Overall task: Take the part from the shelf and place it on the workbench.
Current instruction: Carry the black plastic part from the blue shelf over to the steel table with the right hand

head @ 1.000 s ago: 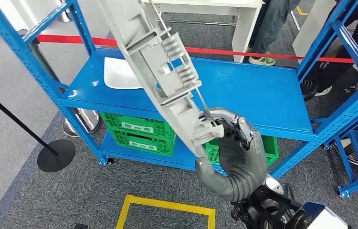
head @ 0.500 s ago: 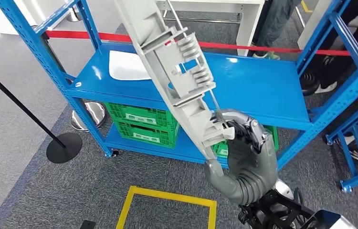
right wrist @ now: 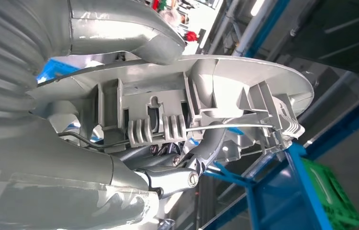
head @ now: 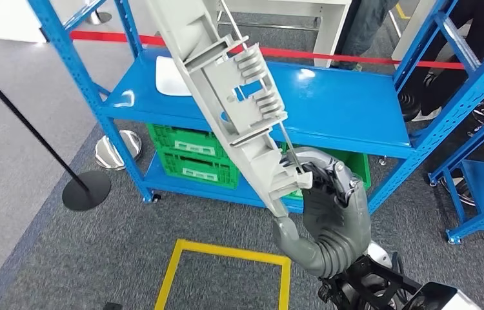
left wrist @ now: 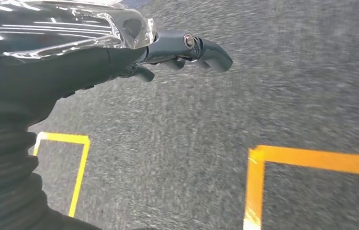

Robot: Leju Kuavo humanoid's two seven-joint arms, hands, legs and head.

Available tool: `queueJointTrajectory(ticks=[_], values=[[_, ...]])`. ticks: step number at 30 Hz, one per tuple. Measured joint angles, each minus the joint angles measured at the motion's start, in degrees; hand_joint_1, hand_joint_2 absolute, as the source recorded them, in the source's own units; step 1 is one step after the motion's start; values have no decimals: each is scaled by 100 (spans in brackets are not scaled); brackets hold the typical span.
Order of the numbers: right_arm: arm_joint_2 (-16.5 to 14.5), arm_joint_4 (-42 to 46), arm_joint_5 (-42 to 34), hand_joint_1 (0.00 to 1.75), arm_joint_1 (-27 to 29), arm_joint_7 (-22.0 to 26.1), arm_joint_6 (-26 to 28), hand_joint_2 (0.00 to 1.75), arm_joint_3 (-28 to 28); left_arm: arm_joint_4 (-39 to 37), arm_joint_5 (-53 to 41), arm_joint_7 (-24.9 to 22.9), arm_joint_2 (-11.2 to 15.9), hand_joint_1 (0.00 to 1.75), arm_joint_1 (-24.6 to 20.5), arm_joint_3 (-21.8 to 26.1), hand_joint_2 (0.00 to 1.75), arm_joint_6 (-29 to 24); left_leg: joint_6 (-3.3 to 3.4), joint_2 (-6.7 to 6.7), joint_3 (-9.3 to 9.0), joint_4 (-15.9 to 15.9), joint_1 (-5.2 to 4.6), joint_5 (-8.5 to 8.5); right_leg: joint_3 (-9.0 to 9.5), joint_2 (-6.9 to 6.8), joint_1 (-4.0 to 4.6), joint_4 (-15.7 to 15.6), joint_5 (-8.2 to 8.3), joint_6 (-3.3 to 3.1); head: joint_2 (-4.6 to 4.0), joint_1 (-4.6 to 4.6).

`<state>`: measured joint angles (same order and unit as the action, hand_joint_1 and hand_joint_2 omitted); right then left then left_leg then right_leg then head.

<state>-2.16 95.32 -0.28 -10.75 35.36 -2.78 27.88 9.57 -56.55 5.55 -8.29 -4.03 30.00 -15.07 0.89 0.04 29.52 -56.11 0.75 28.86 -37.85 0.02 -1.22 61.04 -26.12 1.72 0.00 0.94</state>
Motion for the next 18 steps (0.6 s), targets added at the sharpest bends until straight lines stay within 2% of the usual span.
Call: queueJointTrajectory(ticks=[2, 3, 4, 5, 6, 7, 9, 10, 11, 13, 14, 15, 17, 18], values=[[15, 2, -1, 175, 19, -1, 0, 175, -16, 3, -2, 7, 3, 0, 0, 1, 175, -2, 58, 14, 163, -4, -22, -134, -201, 1, 6, 690, -592, 5, 0, -67], [22, 2, -1, 175, 32, -1, 0, 175, -23, 3, -2, 13, 2, 0, 1, 1, 175, -2, 69, 18, 251, -9, -39, -205, -262, 2, 16, 1056, -779, 0, 0, -94], [30, 2, -1, 175, 44, -2, 0, 175, -30, 3, -2, 19, 1, 0, 3, 1, 175, -3, 77, 22, 339, -15, -56, -276, -254, 2, 28, 1306, -827, -15, 0, -112], [36, 2, -1, 175, 56, -2, 0, 175, -38, 3, -2, 25, -1, 0, 5, 1, 175, -3, 79, 26, 422, -22, -72, -342, -147, 2, 42, 1361, -743, -41, 0, -123], [39, 2, -1, 175, 62, -2, 0, 175, -46, 3, -2, 28, -1, 0, 6, 1, 175, -3, 78, 29, 501, -31, -86, -402, 63, 1, 59, 1206, -585, -77, 0, -130], [39, 3, -1, 175, 64, -2, 0, 175, -56, 3, -2, 31, -3, 0, 5, 1, 175, -3, 73, 30, 563, -41, -97, -455, 361, 1, 78, 861, -441, -120, 0, -136], [37, 13, -1, 175, 62, -3, 1, 175, -74, 3, -4, 33, -13, 0, 4, 1, 175, -2, 37, 30, 646, -58, -118, -552, 963, -3, 115, 8, -427, -195, 0, -137], [36, 20, -2, 175, 61, -4, 3, 175, -83, 4, -9, 33, -17, 0, 4, 1, 175, 1, 9, 31, 666, -58, -117, -601, 1126, -3, 134, -282, -482, -218, 0, -135], [34, 27, -3, 175, 63, -4, 7, 175, -91, 4, -13, 32, -20, 0, 4, 1, 175, 4, -26, 33, 680, -54, -111, -652, 1183, -3, 153, -428, -529, -236, 0, -136], [32, 33, -7, 175, 67, -3, 14, 175, -106, 4, -19, 26, -17, 0, 9, 0, 175, 9, -97, 26, 709, -50, -92, -708, 1109, -7, 156, -466, -451, -286, 0, -146], [27, 36, -8, 175, 68, -2, 17, 175, -110, 3, -19, 20, -17, 0, 13, -1, 175, 10, -135, 15, 745, -108, -84, -612, 1060, -14, 144, -469, -389, -327, 0, -143], [21, 38, -9, 175, 68, -2, 19, 175, -113, 3, -19, 15, -15, 0, 16, -1, 175, 10, -174, 5, 804, -264, -75, -404, 996, -22, 127, -477, -316, -360, 0, -122], [8, 41, -9, 175, 72, -2, 21, 175, -115, 4, -19, 11, -9, 0, 18, -1, 175, 10, -245, -2, 982, -908, -45, 215, 837, -27, 114, -475, -168, -395, 0, -72], [5, 42, -9, 175, 76, -2, 21, 175, -116, 5, -19, 10, -4, 0, 18, -1, 175, 10, -271, -1, 1063, -1301, -32, 438, 748, -27, 113, -469, -93, -392, 0, -50]])
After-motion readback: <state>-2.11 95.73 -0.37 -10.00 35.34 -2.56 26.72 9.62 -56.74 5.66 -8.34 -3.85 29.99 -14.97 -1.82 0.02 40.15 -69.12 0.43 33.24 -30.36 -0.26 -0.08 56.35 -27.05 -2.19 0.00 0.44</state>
